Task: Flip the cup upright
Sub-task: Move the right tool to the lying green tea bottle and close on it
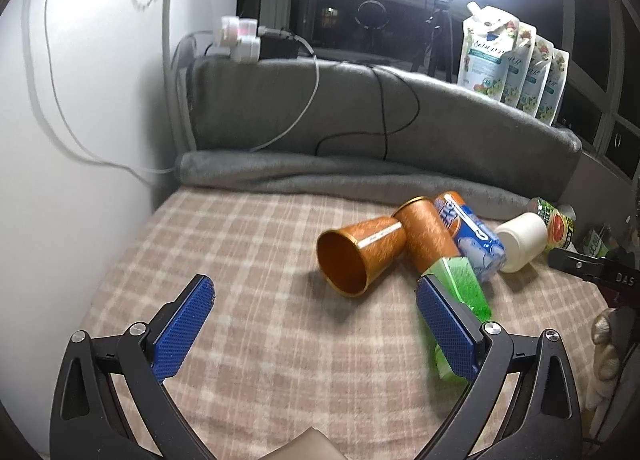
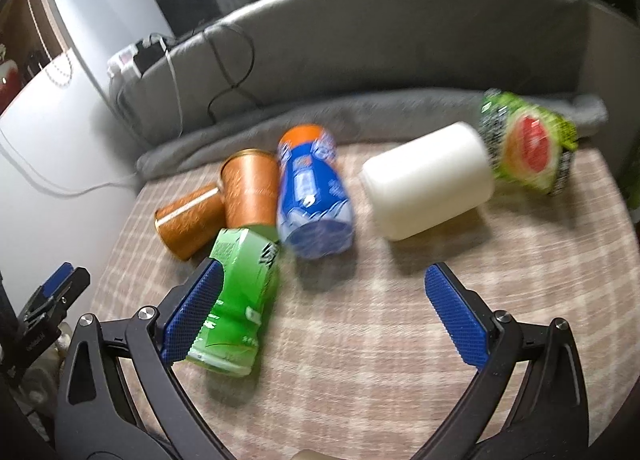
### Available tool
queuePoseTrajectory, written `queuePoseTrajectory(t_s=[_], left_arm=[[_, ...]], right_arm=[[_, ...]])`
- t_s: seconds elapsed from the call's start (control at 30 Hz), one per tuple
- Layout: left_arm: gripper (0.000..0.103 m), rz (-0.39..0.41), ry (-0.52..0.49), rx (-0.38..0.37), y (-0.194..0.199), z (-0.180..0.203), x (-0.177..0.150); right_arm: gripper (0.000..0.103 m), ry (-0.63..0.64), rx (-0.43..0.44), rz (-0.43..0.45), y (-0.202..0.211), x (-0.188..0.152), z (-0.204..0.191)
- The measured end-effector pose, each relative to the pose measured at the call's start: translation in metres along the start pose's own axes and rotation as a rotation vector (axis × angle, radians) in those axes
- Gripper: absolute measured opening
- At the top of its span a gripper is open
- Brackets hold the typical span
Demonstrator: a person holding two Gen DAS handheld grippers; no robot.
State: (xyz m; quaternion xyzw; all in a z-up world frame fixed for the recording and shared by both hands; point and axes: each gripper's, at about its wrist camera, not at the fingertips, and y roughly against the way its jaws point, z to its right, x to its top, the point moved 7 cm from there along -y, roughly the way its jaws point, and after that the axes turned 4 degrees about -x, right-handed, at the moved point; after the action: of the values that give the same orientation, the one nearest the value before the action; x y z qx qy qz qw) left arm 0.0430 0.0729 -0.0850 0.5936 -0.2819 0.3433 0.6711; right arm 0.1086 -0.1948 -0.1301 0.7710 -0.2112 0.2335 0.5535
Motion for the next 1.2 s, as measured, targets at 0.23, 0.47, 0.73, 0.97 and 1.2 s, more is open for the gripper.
queuePoseTrajectory(t_s=[0.23,0.47,0.73,0.97,1.2], left_arm=[[0.101,-0.062,0.037,-0.010,-0.002,-0.013,-0.019],[0.101,-0.080,0.058,0.001,-0.002,-0.021,-0.027],[0.101,-0.094,0.075,-0.007,-0.002,-0.024,-0.032],[0.101,-0.099,0.085,-0.004,0.000,-0.028,-0.035],[0.100,-0.103,0.085,-0.010,-0.001,-0.029,-0.036]], right_arm=[[0.099,-0.043,0.089,-0.142,-0.030,-0.008,-0.011],[0.097,-0.067,0.171,-0.238,-0.048,-0.012,-0.029],[0.094,-0.070,0.215,-0.330,-0.067,-0.016,-0.047],[0.089,-0.084,0.241,-0.380,-0.081,-0.015,-0.058],[0.081,-0.091,0.269,-0.441,-0.096,-0.020,-0.067]])
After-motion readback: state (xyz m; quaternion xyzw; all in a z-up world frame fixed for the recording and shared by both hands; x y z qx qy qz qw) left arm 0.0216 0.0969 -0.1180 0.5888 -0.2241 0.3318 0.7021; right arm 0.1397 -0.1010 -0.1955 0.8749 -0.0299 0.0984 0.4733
